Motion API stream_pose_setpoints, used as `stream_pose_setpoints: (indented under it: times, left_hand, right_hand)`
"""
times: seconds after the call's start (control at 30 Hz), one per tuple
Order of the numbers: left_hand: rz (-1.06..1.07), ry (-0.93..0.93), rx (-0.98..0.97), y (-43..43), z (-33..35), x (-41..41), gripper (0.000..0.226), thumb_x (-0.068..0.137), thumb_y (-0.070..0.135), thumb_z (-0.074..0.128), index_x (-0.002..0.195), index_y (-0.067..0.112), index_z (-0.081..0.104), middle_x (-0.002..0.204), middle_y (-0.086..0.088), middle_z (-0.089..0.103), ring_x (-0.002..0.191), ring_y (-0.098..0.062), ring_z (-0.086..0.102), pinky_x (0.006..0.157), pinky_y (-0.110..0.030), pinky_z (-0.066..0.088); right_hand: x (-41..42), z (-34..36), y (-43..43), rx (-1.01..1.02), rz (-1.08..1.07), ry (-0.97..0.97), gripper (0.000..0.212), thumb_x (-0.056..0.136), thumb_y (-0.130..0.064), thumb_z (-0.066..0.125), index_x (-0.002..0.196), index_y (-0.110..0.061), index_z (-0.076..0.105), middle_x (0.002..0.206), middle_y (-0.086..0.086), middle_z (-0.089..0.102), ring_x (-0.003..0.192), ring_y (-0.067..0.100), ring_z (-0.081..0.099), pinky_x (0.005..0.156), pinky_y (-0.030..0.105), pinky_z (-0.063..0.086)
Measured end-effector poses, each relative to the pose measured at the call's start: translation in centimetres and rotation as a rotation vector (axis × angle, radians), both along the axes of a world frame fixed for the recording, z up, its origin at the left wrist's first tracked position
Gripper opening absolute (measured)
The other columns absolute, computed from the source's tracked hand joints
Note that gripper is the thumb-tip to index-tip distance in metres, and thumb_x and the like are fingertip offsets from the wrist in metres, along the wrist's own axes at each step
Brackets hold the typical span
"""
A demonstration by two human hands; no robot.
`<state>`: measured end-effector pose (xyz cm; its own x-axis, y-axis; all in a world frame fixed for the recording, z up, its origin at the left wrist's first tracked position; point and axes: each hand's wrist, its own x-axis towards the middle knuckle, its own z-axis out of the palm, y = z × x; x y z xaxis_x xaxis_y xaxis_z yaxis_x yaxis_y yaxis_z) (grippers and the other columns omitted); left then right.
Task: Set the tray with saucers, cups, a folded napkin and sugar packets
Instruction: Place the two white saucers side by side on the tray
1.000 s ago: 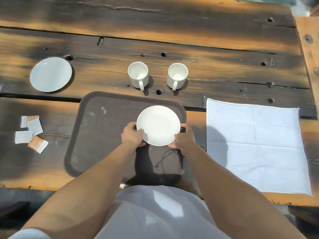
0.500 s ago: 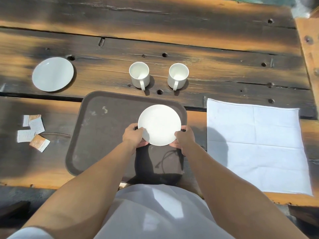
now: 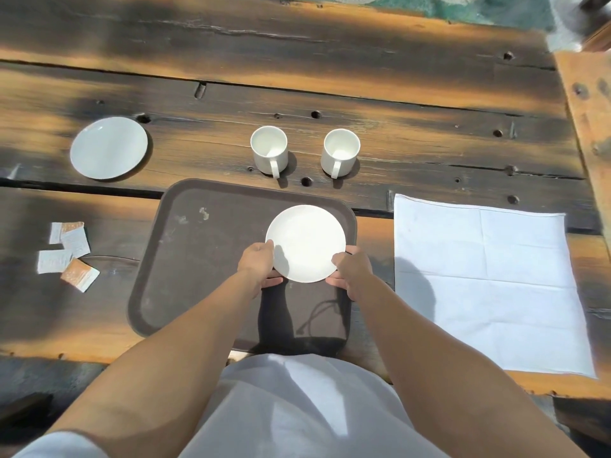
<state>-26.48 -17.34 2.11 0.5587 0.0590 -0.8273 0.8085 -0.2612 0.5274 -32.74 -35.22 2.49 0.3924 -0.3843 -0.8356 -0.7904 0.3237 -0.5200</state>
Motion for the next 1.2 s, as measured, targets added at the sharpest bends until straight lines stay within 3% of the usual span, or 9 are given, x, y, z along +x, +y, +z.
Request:
stream_pose_setpoints:
  times: [0.13,0.27,0.37,0.5,0.6,0.73,0.87,1.03,1.2]
  left_hand:
    - [-0.022,-0.04,0.05,0.1,0.5,0.0,0.021,0.1,0.04,0.047,0.109,0.021,0.048,0.112,-0.006,0.055,0.087,-0.032,0.069,0.072,-0.04,0.061]
    - [-0.027,-0.063,0.035,0.6,1.2,-0.3,0.029,0.099,0.041,0.048,0.115,0.017,0.052,0.118,-0.007,0.055,0.087,-0.033,0.07,0.076,-0.042,0.062]
    - [-0.036,-0.092,0.004,1.3,1.6,-0.9,0.031,0.099,0.041,0.048,0.117,0.016,0.052,0.123,-0.008,0.057,0.089,-0.032,0.07,0.076,-0.042,0.062]
    - [-0.045,-0.124,0.006,2.1,2.2,-1.9,0.029,0.099,0.038,0.047,0.112,0.013,0.054,0.119,-0.011,0.06,0.086,-0.031,0.07,0.071,-0.04,0.061]
    - [-0.117,-0.176,0.052,2.8,2.6,-2.9,0.023,0.099,0.034,0.048,0.1,0.013,0.057,0.112,-0.011,0.065,0.083,-0.028,0.071,0.067,-0.037,0.061]
    - [-0.279,-0.262,0.178,4.2,3.1,-4.7,0.019,0.097,0.028,0.048,0.089,0.014,0.059,0.101,-0.013,0.069,0.074,-0.026,0.066,0.06,-0.032,0.058]
    - [-0.421,-0.298,0.263,6.1,3.7,-6.6,0.019,0.096,0.025,0.047,0.093,0.015,0.063,0.097,-0.012,0.069,0.075,-0.03,0.065,0.06,-0.033,0.058]
    - [-0.552,-0.309,0.383,8.8,3.9,-8.4,0.019,0.097,0.027,0.05,0.106,0.018,0.064,0.11,-0.011,0.068,0.101,-0.03,0.065,0.089,-0.037,0.055]
    - [-0.705,-0.324,0.616,11.6,4.2,-9.0,0.026,0.098,0.032,0.046,0.116,0.023,0.061,0.12,-0.009,0.065,0.108,-0.031,0.061,0.092,-0.038,0.051]
  right_hand:
    - [0.5,0.6,0.1,0.027,0.034,0.059,0.044,0.093,-0.011,0.056,0.136,-0.015,0.048,0.131,0.012,0.052,0.075,0.03,0.065,0.083,0.047,0.06]
    - [0.3,1.6,0.3,0.047,0.019,0.039,0.041,0.092,-0.008,0.058,0.132,-0.011,0.049,0.131,0.014,0.05,0.101,0.036,0.063,0.078,0.045,0.061]
    - [-0.5,2.1,0.3,-0.008,0.036,0.001,0.023,0.092,-0.006,0.056,0.115,-0.01,0.054,0.12,0.015,0.058,0.108,0.035,0.063,0.076,0.041,0.06]
    - [-1.7,2.6,0.5,-0.103,0.115,-0.007,0.016,0.092,-0.008,0.055,0.107,-0.012,0.057,0.107,0.012,0.063,0.099,0.028,0.066,0.079,0.042,0.062]
    - [-2.3,2.9,1.2,-0.177,0.206,-0.002,0.02,0.09,-0.006,0.05,0.107,-0.006,0.059,0.091,0.013,0.064,0.08,0.026,0.068,0.07,0.036,0.062]
    - [-3.5,3.6,3.0,-0.373,0.486,0.009,0.02,0.093,-0.009,0.043,0.098,-0.005,0.061,0.078,0.014,0.061,0.062,0.025,0.058,0.068,0.037,0.06]
    - [-4.7,3.9,4.7,-0.496,0.768,-0.046,0.02,0.092,-0.012,0.038,0.092,-0.006,0.058,0.084,0.016,0.061,0.067,0.031,0.056,0.064,0.037,0.055]
    - [-5.6,4.2,6.9,-0.582,1.113,-0.108,0.007,0.092,-0.012,0.047,0.089,-0.012,0.053,0.099,0.013,0.065,0.087,0.028,0.055,0.073,0.03,0.044]
    - [-4.6,4.5,9.7,-0.652,1.332,-0.145,0.004,0.092,-0.014,0.046,0.089,-0.013,0.049,0.096,0.012,0.06,0.085,0.029,0.053,0.074,0.03,0.043]
